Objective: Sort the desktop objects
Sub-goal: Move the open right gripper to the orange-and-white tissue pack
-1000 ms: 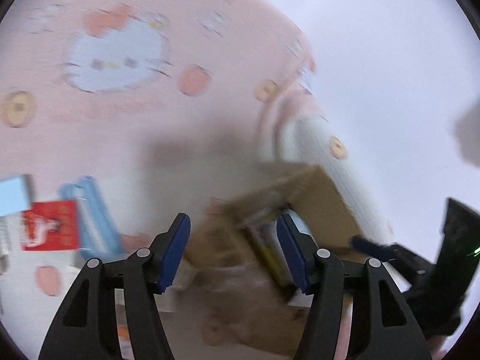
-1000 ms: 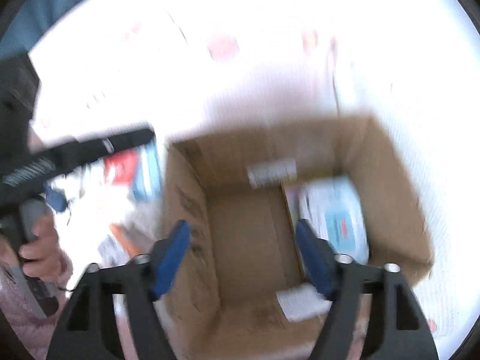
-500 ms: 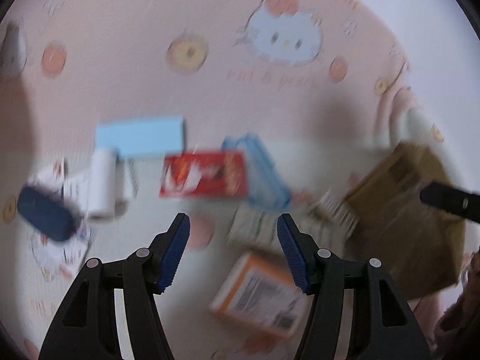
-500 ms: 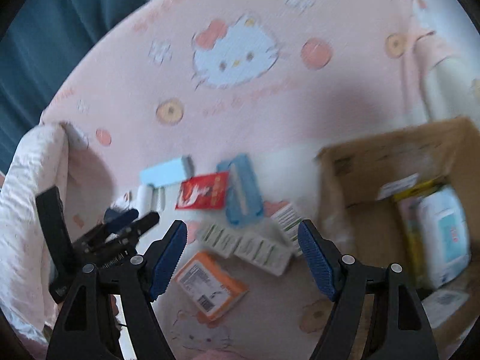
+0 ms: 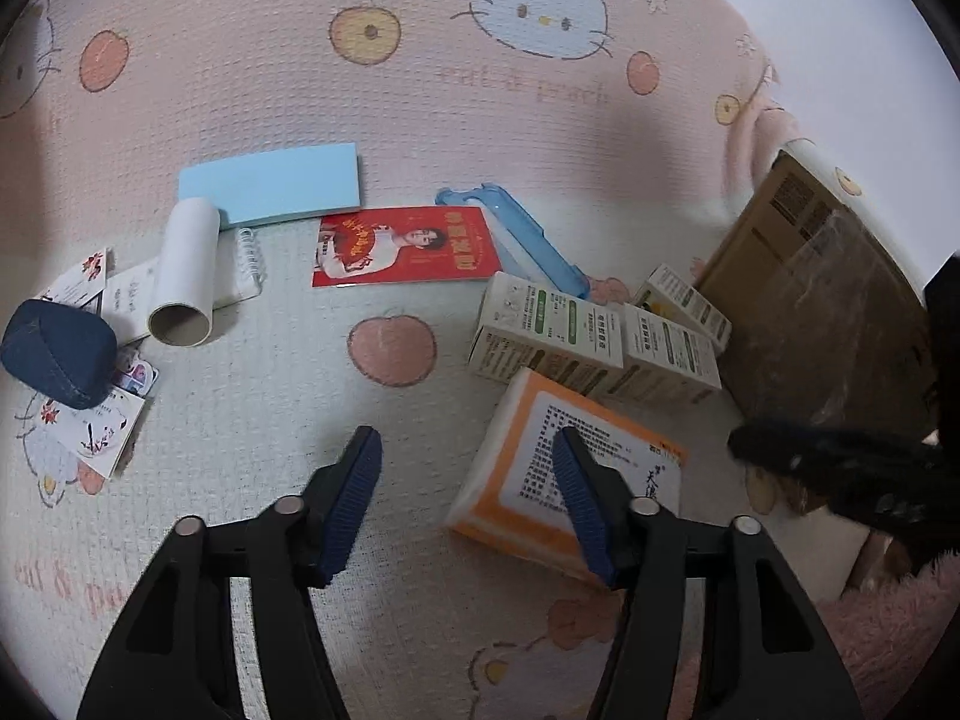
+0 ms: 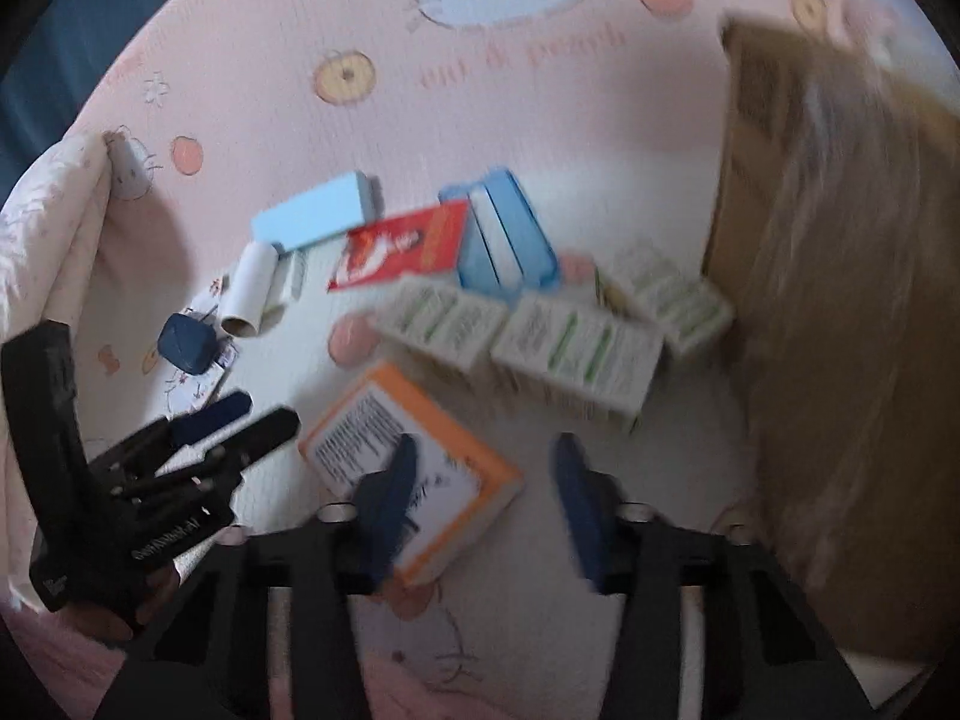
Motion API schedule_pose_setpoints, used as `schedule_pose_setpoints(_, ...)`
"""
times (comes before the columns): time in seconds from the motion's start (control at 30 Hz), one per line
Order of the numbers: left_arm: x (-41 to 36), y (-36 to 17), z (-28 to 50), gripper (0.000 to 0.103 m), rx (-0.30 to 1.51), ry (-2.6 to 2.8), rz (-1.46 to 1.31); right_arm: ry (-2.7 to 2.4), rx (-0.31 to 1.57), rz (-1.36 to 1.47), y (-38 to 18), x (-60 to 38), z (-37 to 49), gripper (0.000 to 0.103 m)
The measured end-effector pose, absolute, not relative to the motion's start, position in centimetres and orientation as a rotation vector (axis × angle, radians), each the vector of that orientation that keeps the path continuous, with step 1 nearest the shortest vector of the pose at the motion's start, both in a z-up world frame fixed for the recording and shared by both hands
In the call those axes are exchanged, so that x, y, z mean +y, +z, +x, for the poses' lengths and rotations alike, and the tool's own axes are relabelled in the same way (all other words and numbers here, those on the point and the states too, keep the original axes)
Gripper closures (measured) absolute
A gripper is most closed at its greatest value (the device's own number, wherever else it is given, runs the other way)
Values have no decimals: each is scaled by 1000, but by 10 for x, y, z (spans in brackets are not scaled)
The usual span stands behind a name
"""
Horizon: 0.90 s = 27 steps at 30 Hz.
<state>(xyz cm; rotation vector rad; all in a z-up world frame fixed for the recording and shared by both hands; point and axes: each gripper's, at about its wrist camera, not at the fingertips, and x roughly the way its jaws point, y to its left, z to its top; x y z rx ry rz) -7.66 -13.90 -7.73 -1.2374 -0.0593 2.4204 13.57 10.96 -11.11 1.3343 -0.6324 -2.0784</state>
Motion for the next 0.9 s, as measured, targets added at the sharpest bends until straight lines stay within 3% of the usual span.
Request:
schedule_pose_setpoints(0.07, -142, -81, -75, 72, -39, 2424, -1242, -2030, -635, 1415, -124, 105, 138, 87)
schedule_pose_setpoints(0.17, -144, -95, -78, 87, 11, 2401, -1297, -2024, -582, 1462, -134, 96, 140, 87)
schedule_pose_setpoints(0.3, -142, -109, -82, 88, 59, 2373, -1317, -1965, -616, 1492, -147, 87, 138, 87)
schedule_pose_setpoints(0.37, -140, -113, -85, 95, 51, 2346, -1325, -1949, -632, 1483, -149, 84, 136, 87)
schedule_pose_setpoints(0.43, -138, -114, -88, 95, 61, 2313, -1333, -1956, -641, 1458, -148, 82, 131, 87)
schedule_pose_setpoints(0.6, -135, -105, -91, 95, -25, 2196, -1300, -1893, -732, 1345, -135, 83, 111, 87)
schedule_pose_setpoints(0.73, -125, -101, -83, 95, 17, 2234, -1279, -1922, -632, 1337, -129, 69, 104, 87)
schedule_pose_setpoints(0.83, -125, -107, -81, 94, 20, 2221, -1325, -1943, -666, 1332, -130, 78, 108, 87)
schedule_pose_setpoints(0.9, -127, -106, -77, 88, 11, 2224, -1330, -1952, -686, 1352, -135, 89, 116, 87)
